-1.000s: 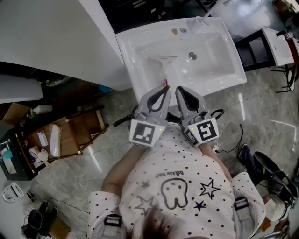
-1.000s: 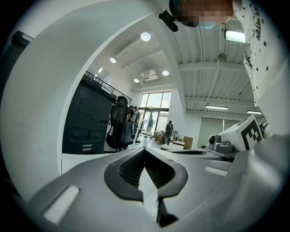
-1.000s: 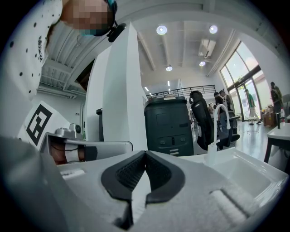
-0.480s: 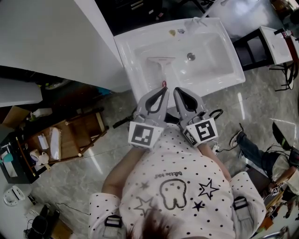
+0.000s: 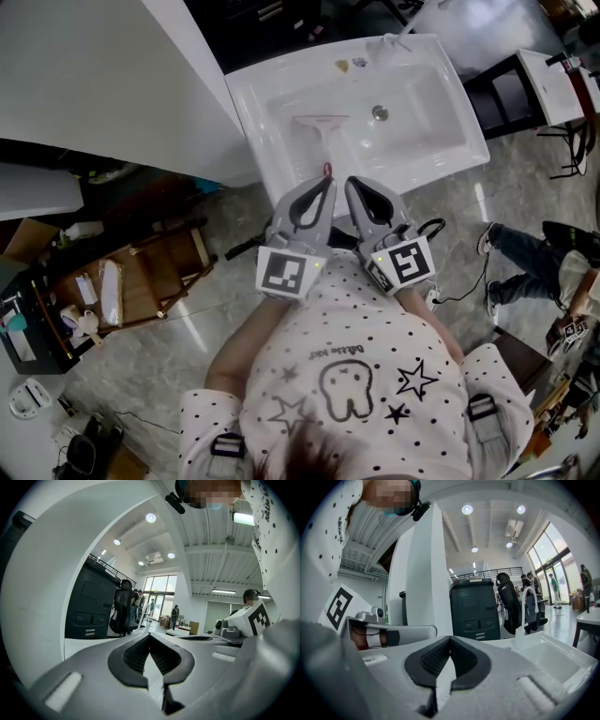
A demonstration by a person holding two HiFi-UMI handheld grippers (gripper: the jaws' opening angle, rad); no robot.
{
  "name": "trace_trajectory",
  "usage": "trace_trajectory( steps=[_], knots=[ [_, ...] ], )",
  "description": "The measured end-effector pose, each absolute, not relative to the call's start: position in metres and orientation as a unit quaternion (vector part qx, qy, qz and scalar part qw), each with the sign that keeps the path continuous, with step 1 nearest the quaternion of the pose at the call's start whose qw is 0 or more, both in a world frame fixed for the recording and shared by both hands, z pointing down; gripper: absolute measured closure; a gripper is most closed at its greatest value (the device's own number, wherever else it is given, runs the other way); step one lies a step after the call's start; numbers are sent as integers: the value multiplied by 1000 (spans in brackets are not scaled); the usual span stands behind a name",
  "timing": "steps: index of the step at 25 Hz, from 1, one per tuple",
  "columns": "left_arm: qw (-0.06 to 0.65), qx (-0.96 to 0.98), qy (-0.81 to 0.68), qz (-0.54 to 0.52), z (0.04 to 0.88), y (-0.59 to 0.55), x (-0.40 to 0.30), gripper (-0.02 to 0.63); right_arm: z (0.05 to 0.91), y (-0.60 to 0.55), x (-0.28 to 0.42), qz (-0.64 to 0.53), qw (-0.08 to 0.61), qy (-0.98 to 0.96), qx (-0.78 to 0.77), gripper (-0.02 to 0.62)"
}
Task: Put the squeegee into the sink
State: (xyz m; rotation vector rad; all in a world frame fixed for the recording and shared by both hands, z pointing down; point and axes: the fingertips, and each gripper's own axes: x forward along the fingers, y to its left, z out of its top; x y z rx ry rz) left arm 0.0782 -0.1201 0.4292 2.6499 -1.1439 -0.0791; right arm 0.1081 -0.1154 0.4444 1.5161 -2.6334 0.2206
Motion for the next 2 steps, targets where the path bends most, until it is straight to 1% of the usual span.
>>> trace_trajectory(
  steps=[2],
  knots=[
    [129, 910, -393, -27, 430, -119, 78, 609, 445, -114, 108, 73, 49, -863, 497, 597]
  ],
)
